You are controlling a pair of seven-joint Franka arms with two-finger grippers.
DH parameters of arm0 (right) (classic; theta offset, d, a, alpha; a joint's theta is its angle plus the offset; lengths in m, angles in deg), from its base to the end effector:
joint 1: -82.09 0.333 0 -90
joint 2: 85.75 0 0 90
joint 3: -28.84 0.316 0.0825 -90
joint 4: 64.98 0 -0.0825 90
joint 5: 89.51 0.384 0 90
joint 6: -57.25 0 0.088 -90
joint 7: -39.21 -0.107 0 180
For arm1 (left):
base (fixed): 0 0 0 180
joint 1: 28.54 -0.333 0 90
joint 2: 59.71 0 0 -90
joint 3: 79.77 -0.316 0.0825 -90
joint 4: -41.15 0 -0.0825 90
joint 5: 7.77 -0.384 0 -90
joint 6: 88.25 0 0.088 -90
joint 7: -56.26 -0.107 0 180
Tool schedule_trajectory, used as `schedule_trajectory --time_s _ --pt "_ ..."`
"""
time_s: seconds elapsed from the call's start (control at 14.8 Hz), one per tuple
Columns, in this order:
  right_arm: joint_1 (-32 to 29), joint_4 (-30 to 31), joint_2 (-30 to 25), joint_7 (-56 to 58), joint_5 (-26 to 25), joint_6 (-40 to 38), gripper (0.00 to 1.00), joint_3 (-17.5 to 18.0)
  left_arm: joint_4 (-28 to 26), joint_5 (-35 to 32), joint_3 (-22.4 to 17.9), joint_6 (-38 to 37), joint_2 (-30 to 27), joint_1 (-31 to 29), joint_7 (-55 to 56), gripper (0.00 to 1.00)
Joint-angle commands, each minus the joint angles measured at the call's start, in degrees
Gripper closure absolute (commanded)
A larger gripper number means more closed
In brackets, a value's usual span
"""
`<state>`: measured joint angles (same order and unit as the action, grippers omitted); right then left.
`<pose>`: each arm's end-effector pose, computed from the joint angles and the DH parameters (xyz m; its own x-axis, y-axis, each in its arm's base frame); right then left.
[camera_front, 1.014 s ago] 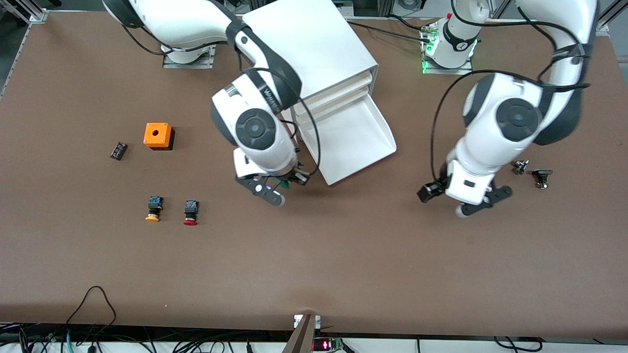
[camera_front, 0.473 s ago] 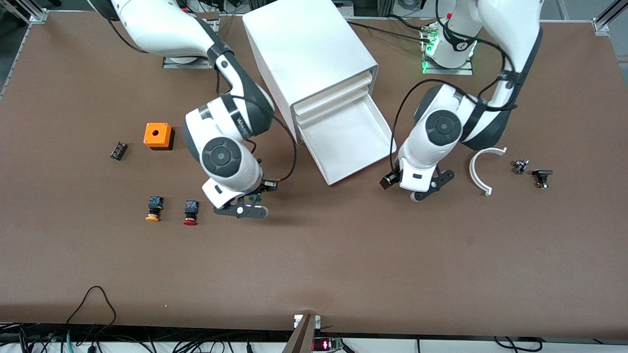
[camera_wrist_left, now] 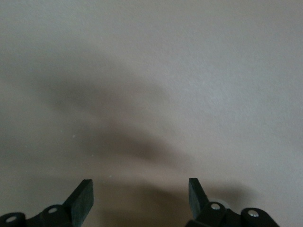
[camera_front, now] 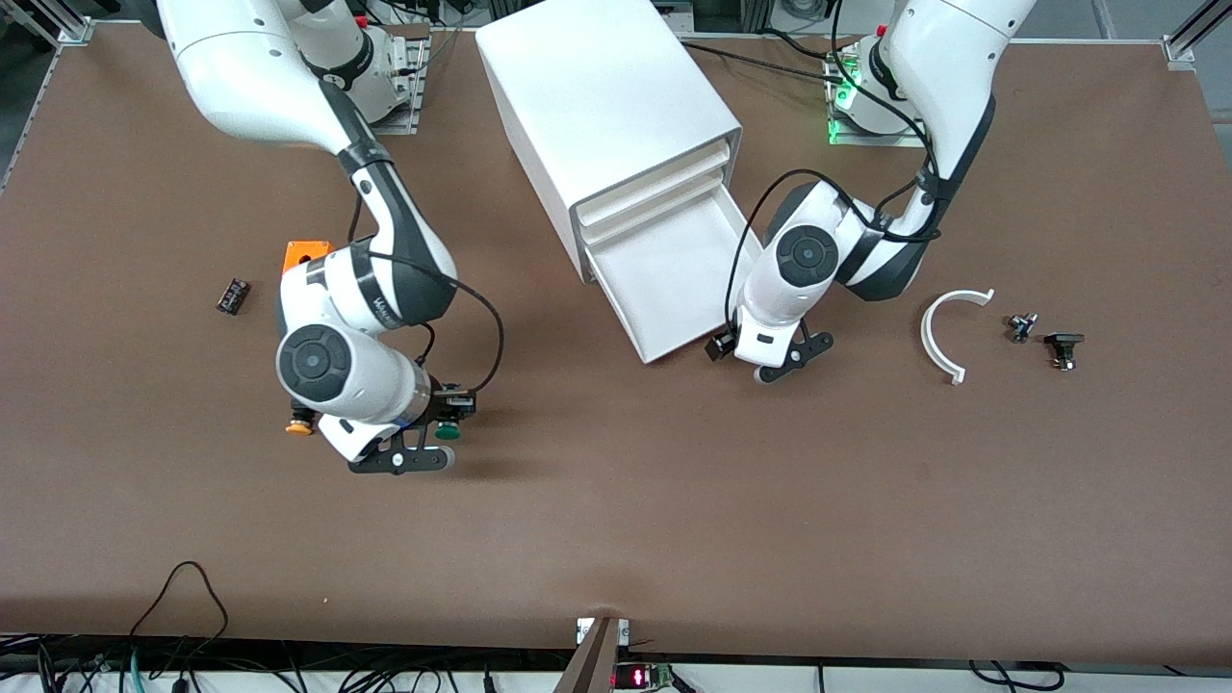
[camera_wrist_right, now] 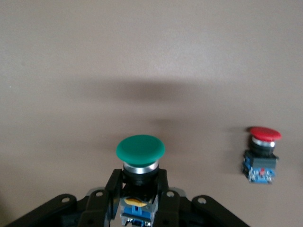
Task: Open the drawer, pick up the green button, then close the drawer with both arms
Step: 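Push the drawer shut with the left gripper while the right gripper carries the button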
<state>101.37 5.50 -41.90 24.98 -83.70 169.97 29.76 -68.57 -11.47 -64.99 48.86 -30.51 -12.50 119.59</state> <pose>0.7003 0.2613 0.3117 0.9966 0.0618 -0.0547 0.0565 -0.9941 -0.0927 0.5423 -0.3144 0.2332 0.8503 0.5205 -0.0783 0.5236 -0.8516 0.0255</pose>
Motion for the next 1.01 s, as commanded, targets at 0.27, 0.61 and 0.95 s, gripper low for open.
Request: schedule_trajectory --time_s 0.27,0.61,0.95 --pt "-3.99 13.44 -1.13 10.62 2.37 16.71 1.00 0.58 -2.60 -2.10 0.07 -0.27 -0.99 6.18 4.25 0.02" --pt "-4.16 16.61 1.42 9.84 2.10 24.30 1.00 0.58 -3.84 -1.58 3.21 -3.24 -1.43 8.48 8.37 0.01" --pt "-4.16 15.91 0.72 9.48 2.72 23.51 0.00 0.66 -3.66 -1.48 6.92 -7.48 -2.40 8.04 9.45 0.01"
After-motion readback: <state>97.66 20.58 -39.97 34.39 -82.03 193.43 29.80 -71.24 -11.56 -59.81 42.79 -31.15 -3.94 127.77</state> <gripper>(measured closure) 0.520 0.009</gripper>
